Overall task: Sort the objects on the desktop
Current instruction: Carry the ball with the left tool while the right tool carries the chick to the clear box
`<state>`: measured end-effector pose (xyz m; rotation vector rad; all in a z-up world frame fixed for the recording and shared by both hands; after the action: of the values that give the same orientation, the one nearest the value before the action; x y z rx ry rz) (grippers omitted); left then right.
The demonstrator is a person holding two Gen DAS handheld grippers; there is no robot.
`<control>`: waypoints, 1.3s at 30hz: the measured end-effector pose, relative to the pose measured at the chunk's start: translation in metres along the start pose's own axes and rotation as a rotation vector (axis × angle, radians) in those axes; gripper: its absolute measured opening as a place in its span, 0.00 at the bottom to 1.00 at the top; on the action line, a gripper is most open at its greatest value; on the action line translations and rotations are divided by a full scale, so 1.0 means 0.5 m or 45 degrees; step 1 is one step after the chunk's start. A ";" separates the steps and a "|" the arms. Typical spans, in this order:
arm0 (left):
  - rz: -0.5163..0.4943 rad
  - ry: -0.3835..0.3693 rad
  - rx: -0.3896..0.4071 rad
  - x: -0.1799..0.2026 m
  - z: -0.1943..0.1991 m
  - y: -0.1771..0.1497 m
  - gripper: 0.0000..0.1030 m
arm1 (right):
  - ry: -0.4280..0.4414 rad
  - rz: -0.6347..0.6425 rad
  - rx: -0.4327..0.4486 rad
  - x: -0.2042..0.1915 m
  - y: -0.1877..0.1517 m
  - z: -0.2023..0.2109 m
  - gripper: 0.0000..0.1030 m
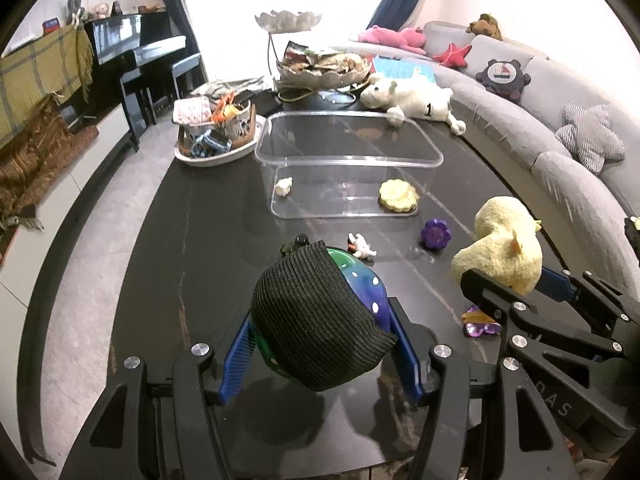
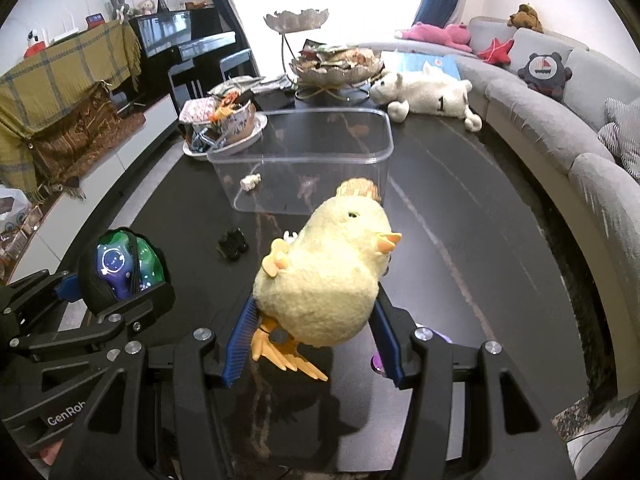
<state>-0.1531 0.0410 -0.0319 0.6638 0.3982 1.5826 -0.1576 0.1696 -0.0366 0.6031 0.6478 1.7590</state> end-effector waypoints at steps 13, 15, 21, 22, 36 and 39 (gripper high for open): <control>-0.041 0.002 0.101 0.015 0.054 0.054 0.56 | -0.017 0.006 0.084 0.002 0.058 0.048 0.49; -0.044 -0.001 0.107 0.016 0.059 0.061 0.56 | -0.020 0.008 0.091 0.003 0.065 0.051 0.49; -0.054 -0.005 0.134 0.022 0.068 0.081 0.56 | -0.037 0.016 0.111 0.006 0.086 0.060 0.49; -0.055 -0.005 0.137 0.023 0.069 0.085 0.56 | -0.041 0.017 0.114 0.007 0.090 0.060 0.49; -0.032 -0.018 0.171 0.020 0.066 0.128 0.56 | -0.053 0.031 0.150 0.017 0.136 0.054 0.49; -0.040 -0.012 0.177 0.022 0.059 0.138 0.56 | -0.057 0.030 0.149 0.020 0.143 0.047 0.49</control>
<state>-0.1885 0.0391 0.0351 0.7672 0.5127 1.5314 -0.1928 0.1650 0.0304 0.7313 0.7190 1.7330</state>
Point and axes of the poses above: each gripper's, at about its wrist camera, not at the fingertips, and z roughly against the way its jaws point, x to its right, y to its top, the point moved 8 cm from there along -z, roughly the way its jaws point, and after that the axes turned 15 degrees about z, right-handed, at the moved point
